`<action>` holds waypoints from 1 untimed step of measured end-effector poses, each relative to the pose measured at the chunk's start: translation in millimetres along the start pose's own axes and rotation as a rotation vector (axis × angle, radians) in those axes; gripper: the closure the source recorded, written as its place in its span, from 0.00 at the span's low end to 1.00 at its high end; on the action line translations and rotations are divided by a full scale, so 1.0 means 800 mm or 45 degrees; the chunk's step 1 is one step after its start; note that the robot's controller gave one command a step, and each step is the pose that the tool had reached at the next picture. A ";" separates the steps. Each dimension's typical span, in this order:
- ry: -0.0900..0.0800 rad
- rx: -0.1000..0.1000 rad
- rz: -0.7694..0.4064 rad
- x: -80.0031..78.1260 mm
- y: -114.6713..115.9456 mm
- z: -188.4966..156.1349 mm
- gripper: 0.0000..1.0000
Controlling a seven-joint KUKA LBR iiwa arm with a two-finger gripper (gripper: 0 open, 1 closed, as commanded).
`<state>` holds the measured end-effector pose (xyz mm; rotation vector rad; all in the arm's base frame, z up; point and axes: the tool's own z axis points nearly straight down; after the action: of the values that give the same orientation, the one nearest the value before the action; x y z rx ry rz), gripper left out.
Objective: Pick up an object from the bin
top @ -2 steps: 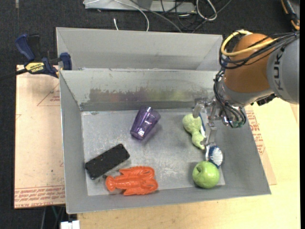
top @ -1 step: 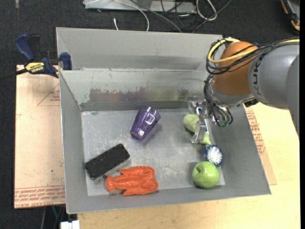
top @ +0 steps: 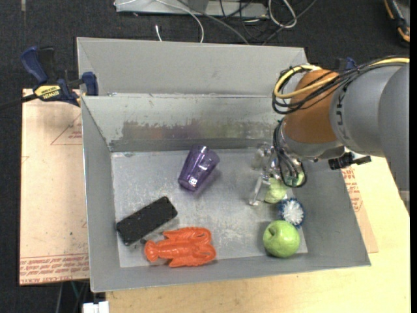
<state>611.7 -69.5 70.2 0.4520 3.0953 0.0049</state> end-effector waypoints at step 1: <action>-0.022 -0.003 -0.303 -0.037 -0.014 -0.010 0.00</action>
Offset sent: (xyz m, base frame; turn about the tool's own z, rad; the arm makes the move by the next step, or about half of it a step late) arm -0.0060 -0.0547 -0.0002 -0.1413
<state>636.8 -88.6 78.7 0.0813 3.1098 0.0020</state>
